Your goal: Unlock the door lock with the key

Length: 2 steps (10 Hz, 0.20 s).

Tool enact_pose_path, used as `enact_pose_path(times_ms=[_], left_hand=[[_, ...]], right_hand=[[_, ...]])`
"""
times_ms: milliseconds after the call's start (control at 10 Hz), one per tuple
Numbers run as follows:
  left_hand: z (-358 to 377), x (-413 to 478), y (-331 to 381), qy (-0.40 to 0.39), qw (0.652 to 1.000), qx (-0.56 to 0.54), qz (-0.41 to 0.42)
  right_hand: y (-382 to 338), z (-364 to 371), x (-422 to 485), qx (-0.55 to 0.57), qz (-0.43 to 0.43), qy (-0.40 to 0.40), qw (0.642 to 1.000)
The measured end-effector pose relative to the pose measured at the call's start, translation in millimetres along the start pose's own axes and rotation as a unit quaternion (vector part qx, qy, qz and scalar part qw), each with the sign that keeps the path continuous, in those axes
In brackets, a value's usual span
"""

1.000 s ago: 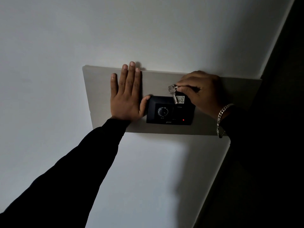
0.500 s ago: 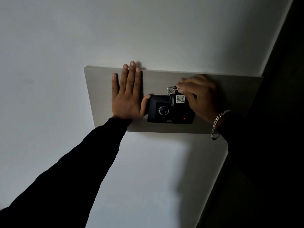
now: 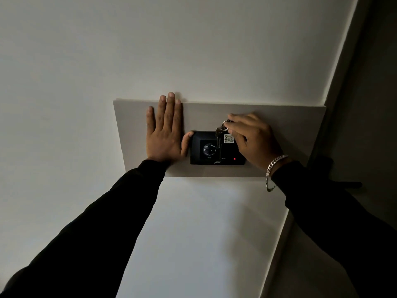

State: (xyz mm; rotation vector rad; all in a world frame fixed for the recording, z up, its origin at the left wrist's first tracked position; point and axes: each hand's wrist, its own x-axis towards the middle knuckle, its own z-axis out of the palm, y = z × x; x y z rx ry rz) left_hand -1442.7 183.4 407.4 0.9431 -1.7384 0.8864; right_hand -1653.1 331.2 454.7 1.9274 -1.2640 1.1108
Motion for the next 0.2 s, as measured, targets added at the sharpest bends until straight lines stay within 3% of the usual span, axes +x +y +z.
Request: enact_pose_path(times_ms=[100,200], left_hand=[[-20.1,4.6,4.9,-0.035,0.999,-0.031,-0.004],[-35.9,19.6,6.4,-0.037,0.997,-0.073,0.008]], right_hand=[[-9.7,-7.2,-0.2,0.009,0.032,-0.001,0.999],[-18.0,-28.0,5.3,0.032,0.051,0.06,0.996]])
